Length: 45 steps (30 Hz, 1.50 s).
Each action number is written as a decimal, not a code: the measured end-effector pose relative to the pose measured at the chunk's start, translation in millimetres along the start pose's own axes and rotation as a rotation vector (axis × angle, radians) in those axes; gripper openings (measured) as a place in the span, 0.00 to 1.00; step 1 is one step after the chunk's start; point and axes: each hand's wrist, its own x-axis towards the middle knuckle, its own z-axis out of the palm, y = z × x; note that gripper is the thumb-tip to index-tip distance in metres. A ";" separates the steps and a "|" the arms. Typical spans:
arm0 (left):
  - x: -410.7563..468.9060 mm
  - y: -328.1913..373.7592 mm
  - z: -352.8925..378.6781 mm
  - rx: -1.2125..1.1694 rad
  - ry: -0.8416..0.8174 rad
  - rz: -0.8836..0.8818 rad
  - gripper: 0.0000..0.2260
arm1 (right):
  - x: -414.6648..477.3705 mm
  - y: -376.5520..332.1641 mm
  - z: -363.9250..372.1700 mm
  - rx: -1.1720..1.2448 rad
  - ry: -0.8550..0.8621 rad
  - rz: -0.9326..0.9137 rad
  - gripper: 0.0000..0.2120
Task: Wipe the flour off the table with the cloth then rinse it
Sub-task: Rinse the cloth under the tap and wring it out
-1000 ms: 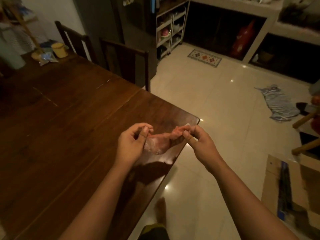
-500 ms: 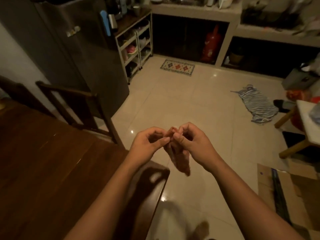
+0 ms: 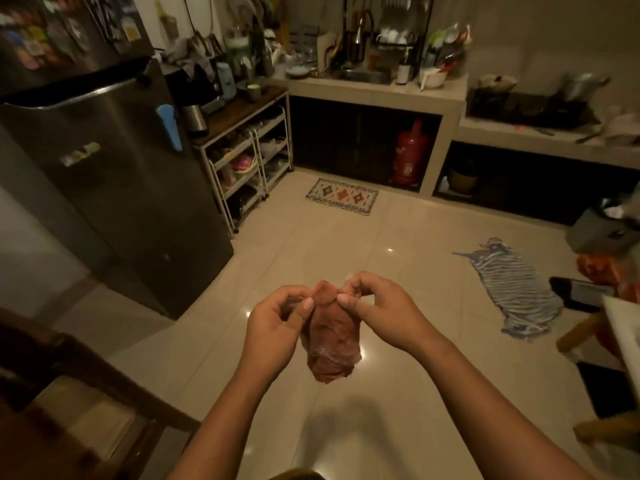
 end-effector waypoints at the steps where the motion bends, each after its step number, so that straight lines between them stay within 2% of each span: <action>1: 20.2 1.4 5.9 0.003 -0.021 0.000 0.05 | 22.7 2.7 -7.7 0.071 -0.018 -0.017 0.06; 4: 87.6 6.0 18.4 -0.002 -0.147 0.041 0.09 | 90.1 9.1 -23.3 0.203 -0.033 -0.014 0.03; 7: 166.3 5.6 26.4 -0.008 -0.229 0.068 0.13 | 163.9 20.5 -31.5 0.263 0.008 -0.004 0.05; 11: 281.5 8.0 44.2 -0.033 -0.149 0.027 0.07 | 265.8 22.4 -51.4 0.390 0.117 -0.005 0.04; 14: 362.8 16.2 62.0 -0.069 -0.147 -0.031 0.09 | 336.7 23.0 -74.5 0.427 0.168 -0.009 0.04; 20: 524.0 31.5 110.3 -0.038 -0.090 0.049 0.02 | 471.0 45.9 -132.1 0.472 0.312 -0.036 0.03; 23: 604.6 35.6 145.6 0.040 -0.013 0.138 0.06 | 540.6 72.4 -169.1 0.483 0.375 -0.062 0.02; 27: 710.8 41.5 195.5 0.120 0.009 0.184 0.09 | 639.2 104.9 -225.3 0.427 0.334 -0.071 0.03; 30: 776.8 51.1 225.5 0.077 -0.044 0.146 0.05 | 707.9 121.7 -266.2 0.366 0.280 -0.063 0.02; 35: 896.2 55.5 247.8 0.038 -0.012 0.118 0.05 | 828.5 144.5 -329.5 0.331 0.198 -0.074 0.03; 39: 996.6 50.0 260.3 0.014 -0.023 0.125 0.04 | 932.9 165.3 -351.7 0.310 0.106 -0.091 0.06; 45: 1163.8 34.7 268.1 0.008 -0.062 0.128 0.03 | 1078.2 189.5 -365.9 0.431 0.142 -0.038 0.06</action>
